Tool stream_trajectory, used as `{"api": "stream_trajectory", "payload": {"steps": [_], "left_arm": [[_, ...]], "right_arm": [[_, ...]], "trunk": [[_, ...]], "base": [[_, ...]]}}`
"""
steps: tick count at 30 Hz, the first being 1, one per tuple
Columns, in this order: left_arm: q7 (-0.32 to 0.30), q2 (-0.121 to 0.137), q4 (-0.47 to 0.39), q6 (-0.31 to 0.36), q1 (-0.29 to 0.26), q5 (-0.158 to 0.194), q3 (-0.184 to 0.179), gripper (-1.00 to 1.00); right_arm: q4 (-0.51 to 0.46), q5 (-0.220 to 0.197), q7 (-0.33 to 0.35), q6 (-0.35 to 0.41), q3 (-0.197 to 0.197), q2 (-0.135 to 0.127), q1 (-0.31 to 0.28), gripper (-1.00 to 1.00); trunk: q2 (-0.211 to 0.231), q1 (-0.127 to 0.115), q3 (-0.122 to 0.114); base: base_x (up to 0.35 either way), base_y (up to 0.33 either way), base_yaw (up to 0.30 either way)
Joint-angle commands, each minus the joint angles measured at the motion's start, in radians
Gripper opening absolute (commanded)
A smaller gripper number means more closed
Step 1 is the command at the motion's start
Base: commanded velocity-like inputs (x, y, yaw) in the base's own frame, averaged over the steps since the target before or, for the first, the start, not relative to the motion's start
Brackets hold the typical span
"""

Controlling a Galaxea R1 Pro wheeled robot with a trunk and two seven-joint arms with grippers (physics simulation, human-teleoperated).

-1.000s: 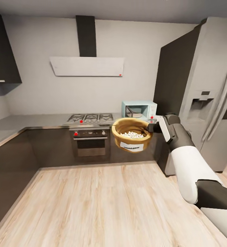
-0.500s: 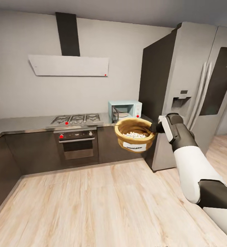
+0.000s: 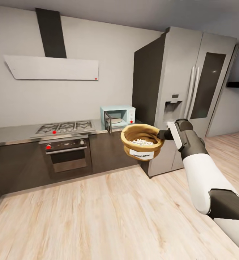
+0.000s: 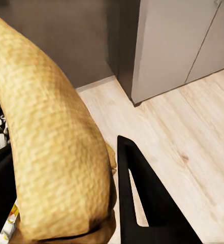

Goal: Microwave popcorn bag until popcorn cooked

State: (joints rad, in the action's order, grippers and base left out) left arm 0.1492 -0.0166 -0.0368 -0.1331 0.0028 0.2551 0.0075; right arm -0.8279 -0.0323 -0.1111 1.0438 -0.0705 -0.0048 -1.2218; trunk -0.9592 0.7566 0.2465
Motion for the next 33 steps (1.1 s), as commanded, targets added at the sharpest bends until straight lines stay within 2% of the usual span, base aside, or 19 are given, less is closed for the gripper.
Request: {"api": "stream_trajectory", "payload": {"steps": [1, 13, 27, 33], "left_arm": [[0.003, 0.000, -0.002, -0.002, 0.001, 0.004, 0.000, 1.00], [0.003, 0.001, -0.003, 0.000, 0.001, 0.008, 0.008, 1.00], [0.003, 0.003, -0.003, 0.009, 0.000, 0.012, 0.006, 1.00], [0.003, 0.004, -0.003, 0.009, 0.000, 0.012, 0.006, 1.00]], "right_arm": [[0.000, -0.005, -0.005, 0.003, 0.000, 0.000, -0.001, -1.00], [0.000, -0.006, -0.005, 0.003, 0.000, 0.000, -0.001, -1.00], [0.001, -0.006, -0.005, 0.003, 0.001, 0.003, -0.001, -1.00], [0.001, -0.006, -0.005, 0.003, 0.001, 0.002, -0.001, -1.00]], "trunk": [[-0.001, 0.000, 0.001], [-0.001, 0.000, 0.001], [-0.001, 0.000, 0.001], [-0.001, 0.000, 0.001]], "base": [[0.000, 0.000, -0.066], [0.026, 0.000, -0.005], [0.306, -0.002, 0.000], [0.312, -0.124, 0.000]]}}
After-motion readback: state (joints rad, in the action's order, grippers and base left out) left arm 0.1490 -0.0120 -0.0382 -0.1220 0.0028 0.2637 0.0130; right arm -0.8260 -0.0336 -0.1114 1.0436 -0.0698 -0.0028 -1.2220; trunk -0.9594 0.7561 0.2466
